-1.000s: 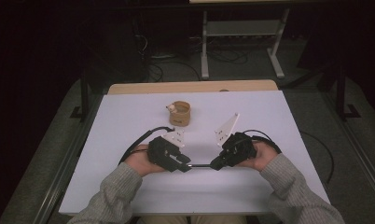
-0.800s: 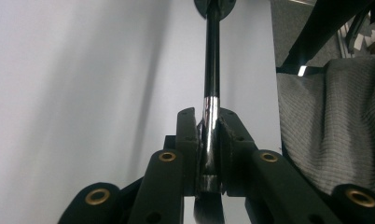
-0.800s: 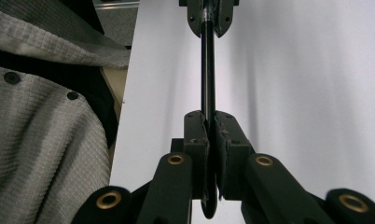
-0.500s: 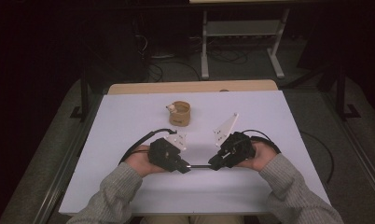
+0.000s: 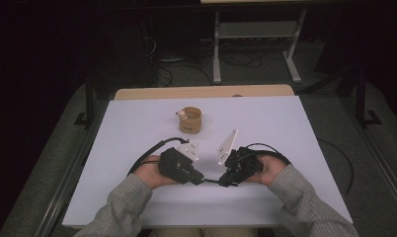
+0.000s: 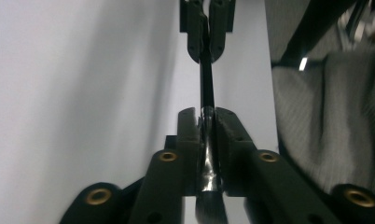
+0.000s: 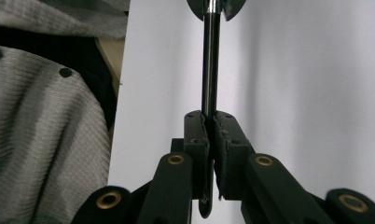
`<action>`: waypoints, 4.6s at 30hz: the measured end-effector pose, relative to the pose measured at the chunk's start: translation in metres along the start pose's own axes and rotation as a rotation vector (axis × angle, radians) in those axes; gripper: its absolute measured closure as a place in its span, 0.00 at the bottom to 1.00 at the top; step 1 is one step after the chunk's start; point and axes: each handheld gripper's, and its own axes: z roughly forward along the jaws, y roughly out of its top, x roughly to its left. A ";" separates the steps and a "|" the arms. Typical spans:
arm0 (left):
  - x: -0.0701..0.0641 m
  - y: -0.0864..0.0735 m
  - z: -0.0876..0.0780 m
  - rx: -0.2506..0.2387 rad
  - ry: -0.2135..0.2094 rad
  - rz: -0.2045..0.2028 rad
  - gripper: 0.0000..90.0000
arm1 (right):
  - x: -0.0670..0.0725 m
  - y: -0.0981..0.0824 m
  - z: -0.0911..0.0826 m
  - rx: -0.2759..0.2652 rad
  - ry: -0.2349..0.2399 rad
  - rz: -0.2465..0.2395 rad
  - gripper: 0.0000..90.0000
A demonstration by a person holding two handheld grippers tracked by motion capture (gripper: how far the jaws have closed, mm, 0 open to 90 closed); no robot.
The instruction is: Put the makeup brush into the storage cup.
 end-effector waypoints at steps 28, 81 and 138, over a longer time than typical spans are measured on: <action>0.000 -0.001 -0.001 0.016 -0.028 0.021 0.90 | 0.007 -0.004 -0.006 -0.068 -0.084 -0.007 0.83; 0.000 -0.004 -0.020 -0.148 -0.028 -0.022 0.91 | 0.004 0.005 0.020 -0.194 -0.056 0.015 0.92; 0.005 -0.003 -0.025 -0.208 0.042 -0.085 0.92 | 0.005 0.011 0.038 -0.369 -0.140 0.149 0.91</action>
